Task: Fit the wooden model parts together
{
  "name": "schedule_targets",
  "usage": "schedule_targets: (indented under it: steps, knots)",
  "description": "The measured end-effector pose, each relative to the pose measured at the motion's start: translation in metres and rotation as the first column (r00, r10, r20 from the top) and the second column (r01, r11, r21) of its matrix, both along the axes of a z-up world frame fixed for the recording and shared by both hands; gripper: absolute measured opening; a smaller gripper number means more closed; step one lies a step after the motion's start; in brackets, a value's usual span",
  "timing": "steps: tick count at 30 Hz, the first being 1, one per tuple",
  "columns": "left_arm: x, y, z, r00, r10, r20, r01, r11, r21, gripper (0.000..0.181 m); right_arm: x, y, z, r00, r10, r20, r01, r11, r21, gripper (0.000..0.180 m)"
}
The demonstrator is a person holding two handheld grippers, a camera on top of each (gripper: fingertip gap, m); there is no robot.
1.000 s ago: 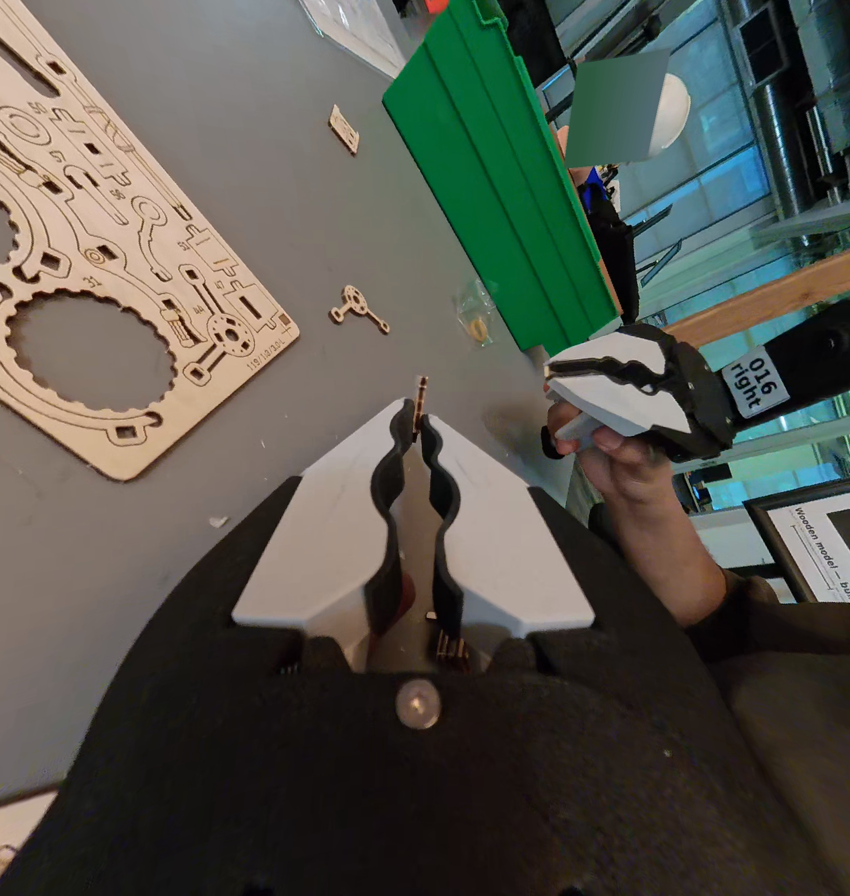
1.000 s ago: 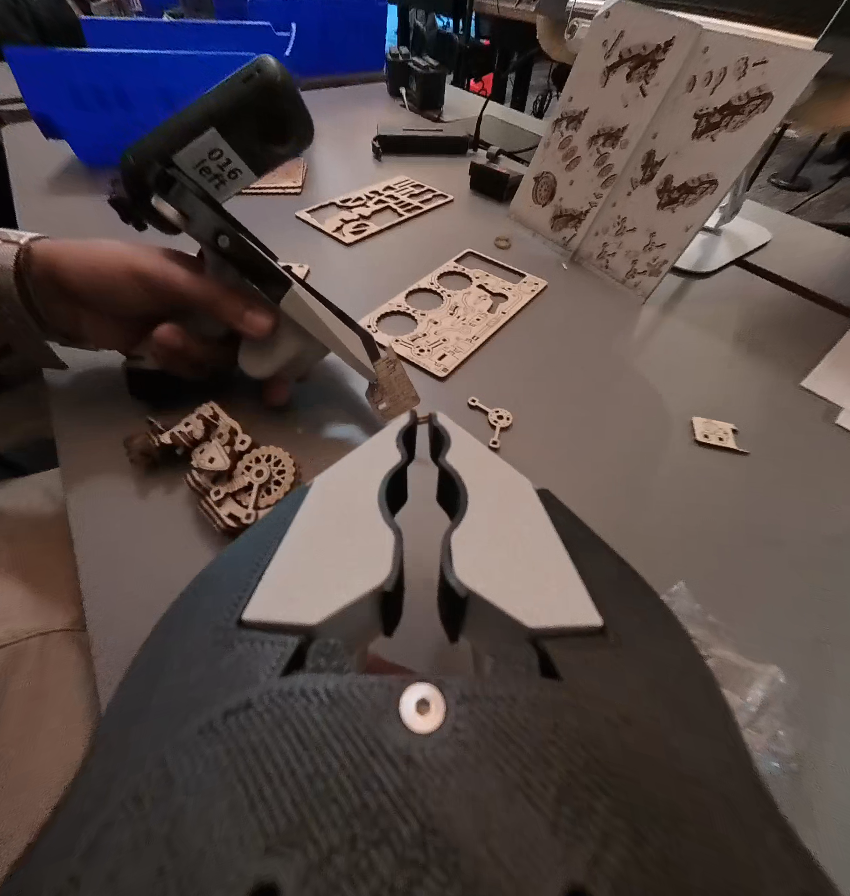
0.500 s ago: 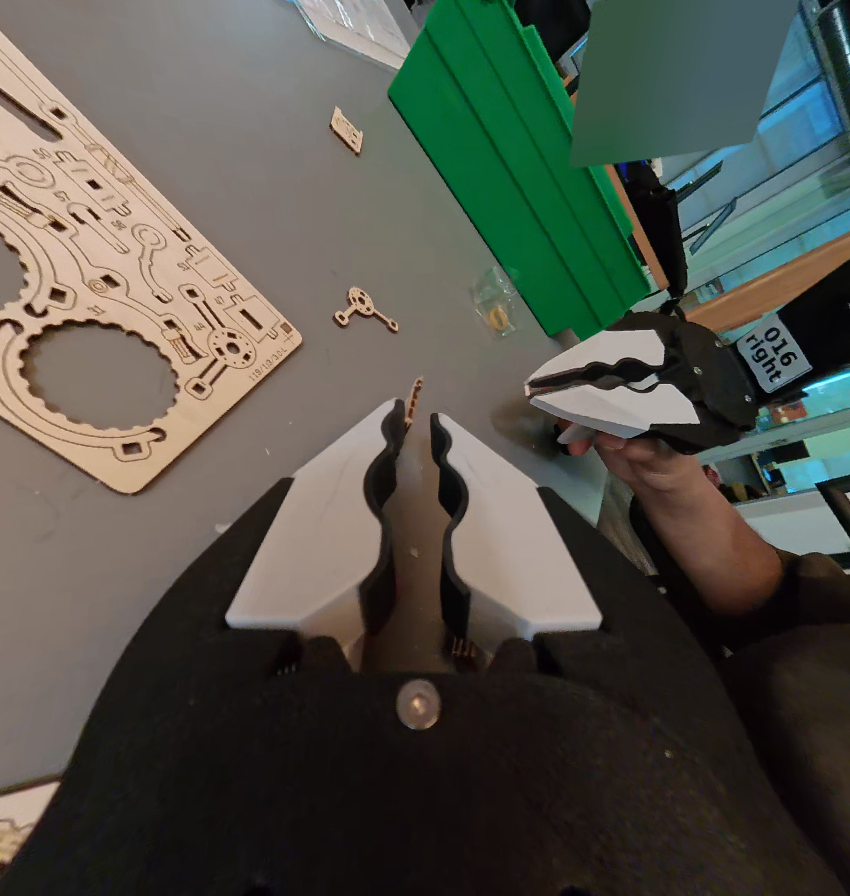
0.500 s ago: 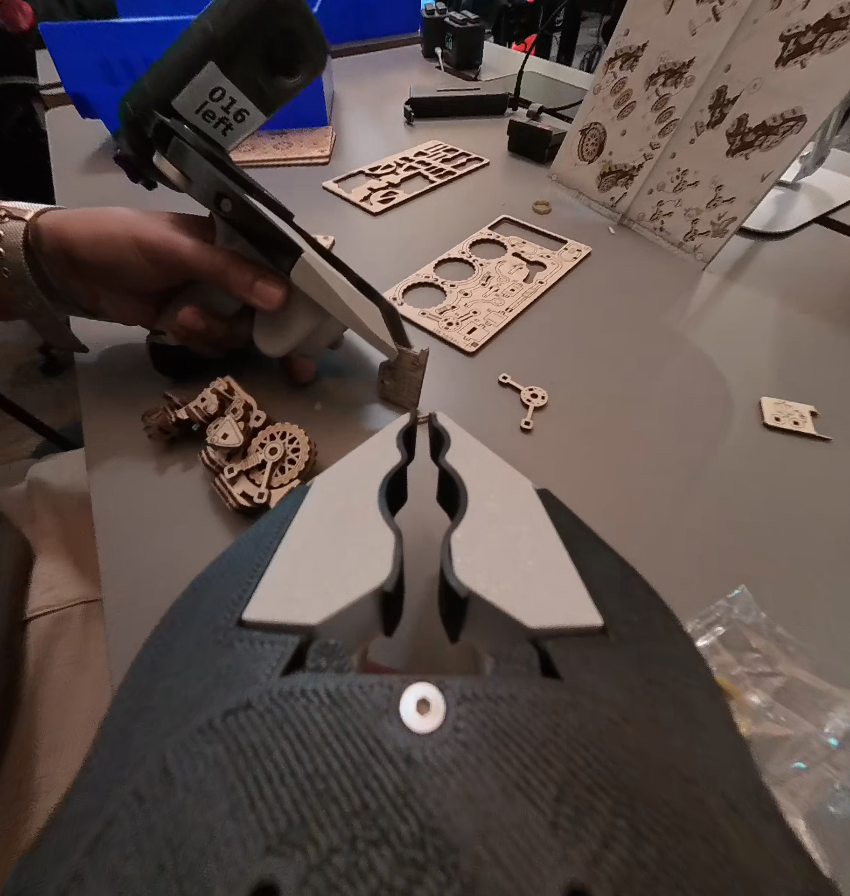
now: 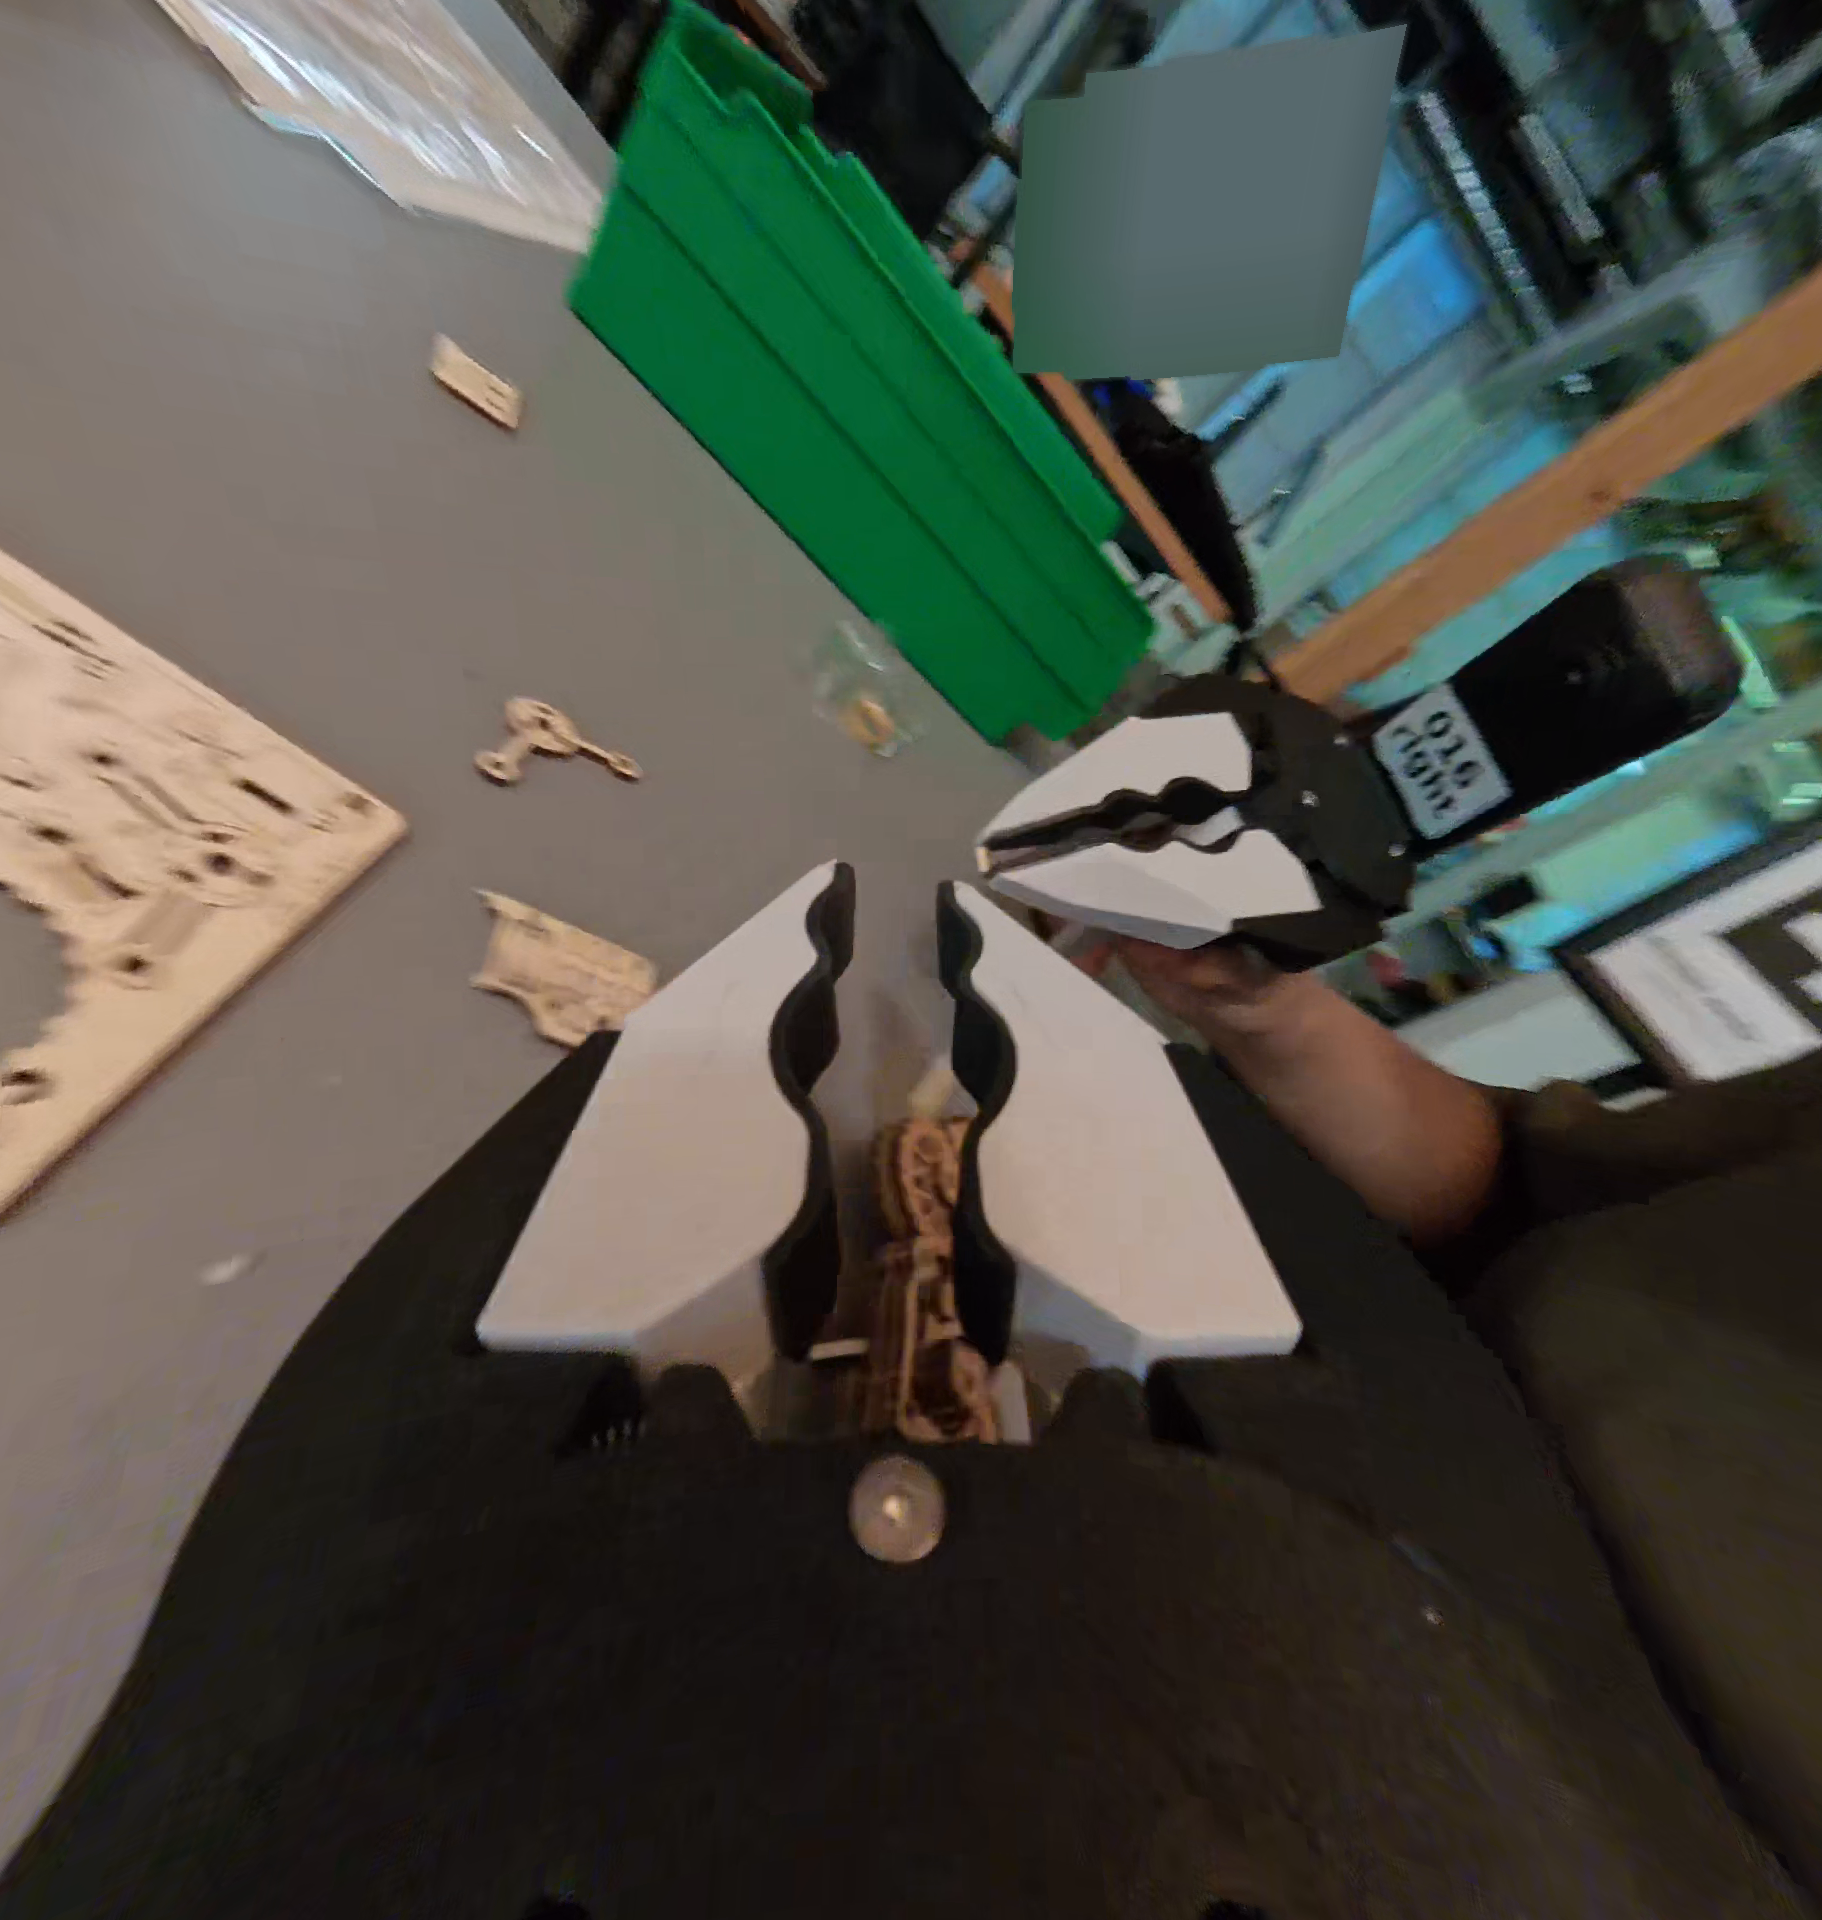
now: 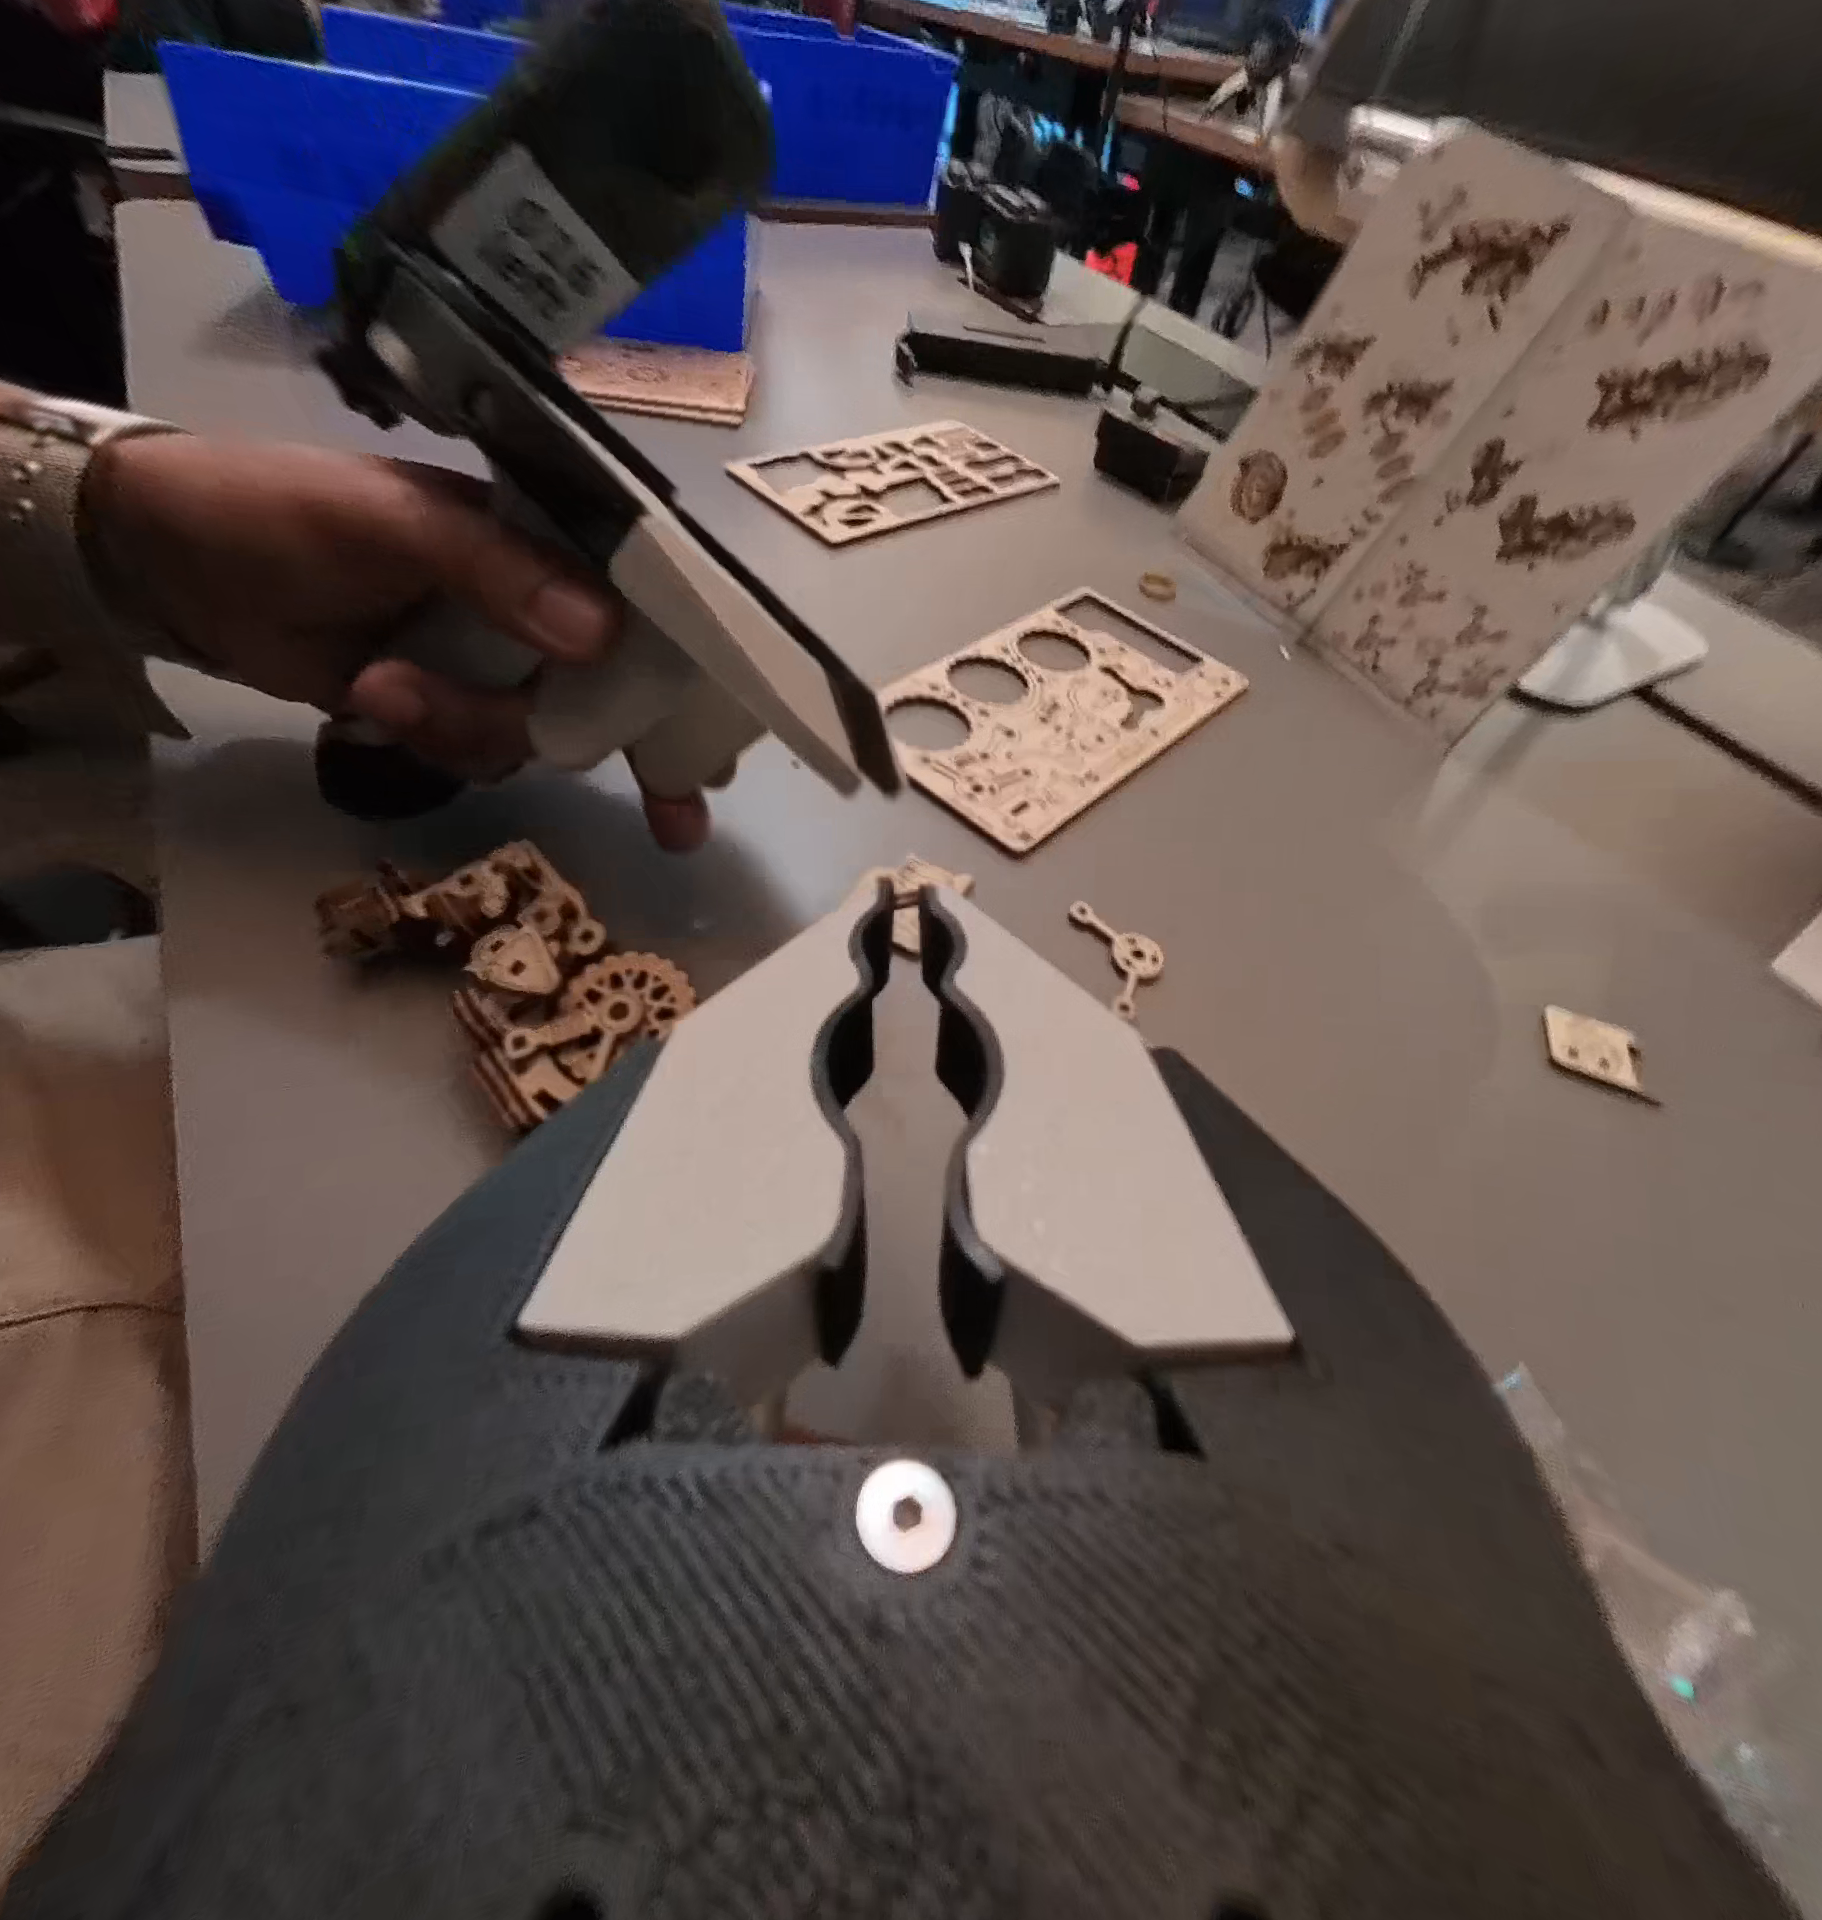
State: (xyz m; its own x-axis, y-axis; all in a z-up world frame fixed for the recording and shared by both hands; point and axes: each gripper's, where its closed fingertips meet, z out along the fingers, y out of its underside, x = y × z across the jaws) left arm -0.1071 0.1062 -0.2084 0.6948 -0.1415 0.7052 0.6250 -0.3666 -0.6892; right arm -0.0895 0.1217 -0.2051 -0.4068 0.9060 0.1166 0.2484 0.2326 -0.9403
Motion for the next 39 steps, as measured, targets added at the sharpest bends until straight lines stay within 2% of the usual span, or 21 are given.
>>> schedule_targets:
  steps: [4,8,22,31,39]
  knots:
    - [0.019,-0.002,0.016,0.985,-0.099,0.14,0.089,0.993,0.08,0.001,0.001,-0.019,0.012,0.994,0.056,-0.096,-0.048,0.995,0.082,0.002]
    - [0.023,-0.006,0.024,0.951,-0.156,0.266,0.131,0.985,0.11,0.002,0.005,-0.027,0.018,0.983,0.097,-0.154,-0.074,0.986,0.147,0.002]
    - [0.035,-0.011,0.029,0.861,-0.277,0.427,0.236,0.961,0.147,0.001,0.011,-0.036,0.024,0.964,0.169,-0.204,-0.129,0.972,0.195,0.002]
    - [0.029,-0.008,0.031,0.827,-0.249,0.503,0.195,0.968,0.159,0.0,0.007,-0.034,0.026,0.965,0.137,-0.224,-0.095,0.977,0.191,0.003]
    - [0.007,-0.006,0.035,0.77,-0.163,0.617,0.066,0.982,0.177,0.0,-0.003,-0.027,0.033,0.968,0.038,-0.247,0.007,0.985,0.175,0.008]
